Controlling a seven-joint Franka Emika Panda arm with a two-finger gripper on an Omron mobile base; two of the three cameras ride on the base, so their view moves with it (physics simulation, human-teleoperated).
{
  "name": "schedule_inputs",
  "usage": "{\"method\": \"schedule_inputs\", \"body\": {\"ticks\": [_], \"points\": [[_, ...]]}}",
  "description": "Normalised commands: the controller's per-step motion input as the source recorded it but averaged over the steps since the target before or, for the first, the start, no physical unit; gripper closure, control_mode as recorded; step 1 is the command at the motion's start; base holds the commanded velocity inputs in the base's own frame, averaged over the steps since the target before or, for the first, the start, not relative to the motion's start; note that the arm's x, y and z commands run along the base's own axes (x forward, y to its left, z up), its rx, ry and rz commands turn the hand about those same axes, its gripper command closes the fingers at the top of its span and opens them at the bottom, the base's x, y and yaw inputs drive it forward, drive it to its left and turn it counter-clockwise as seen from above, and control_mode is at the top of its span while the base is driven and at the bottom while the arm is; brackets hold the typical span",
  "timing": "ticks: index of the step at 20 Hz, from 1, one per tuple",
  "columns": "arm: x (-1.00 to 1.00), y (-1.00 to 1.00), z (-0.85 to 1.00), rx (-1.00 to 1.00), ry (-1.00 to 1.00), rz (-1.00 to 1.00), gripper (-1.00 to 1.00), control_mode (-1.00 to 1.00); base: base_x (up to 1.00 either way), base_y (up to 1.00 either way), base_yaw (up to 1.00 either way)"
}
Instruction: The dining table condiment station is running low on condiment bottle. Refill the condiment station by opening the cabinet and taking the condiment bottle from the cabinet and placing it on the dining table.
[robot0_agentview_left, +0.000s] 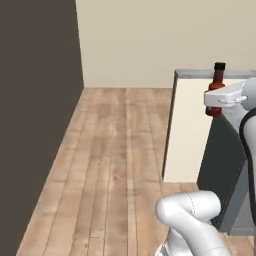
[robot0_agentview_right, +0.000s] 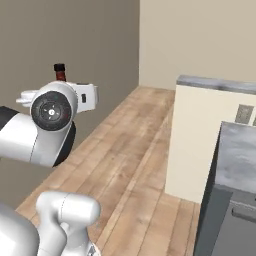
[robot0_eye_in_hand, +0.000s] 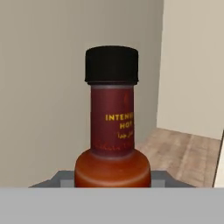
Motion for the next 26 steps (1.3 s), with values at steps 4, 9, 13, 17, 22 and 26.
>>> {"method": "schedule_inputs", "body": {"ticks": [4, 9, 13, 17, 22, 26], "points": [[0.00, 0.00, 0.00, 0.00, 0.00, 0.00, 1.00, 1.00, 1.00, 0.94, -0.46], [0.00, 0.00, 0.00, 0.00, 0.00, 0.00, 1.00, 1.00, 1.00, 0.89, -0.44], [0.00, 0.00, 0.00, 0.00, 0.00, 0.00, 1.00, 1.00, 1.00, 0.83, -0.44], [0.00, 0.00, 0.00, 0.00, 0.00, 0.00, 1.00, 1.00, 1.00, 0.76, -0.46], [0.00, 0.00, 0.00, 0.00, 0.00, 0.00, 1.00, 1.00, 1.00, 0.67, -0.52], [0.00, 0.00, 0.00, 0.00, 0.00, 0.00, 1.00, 1.00, 1.00, 0.67, -0.55]]}}
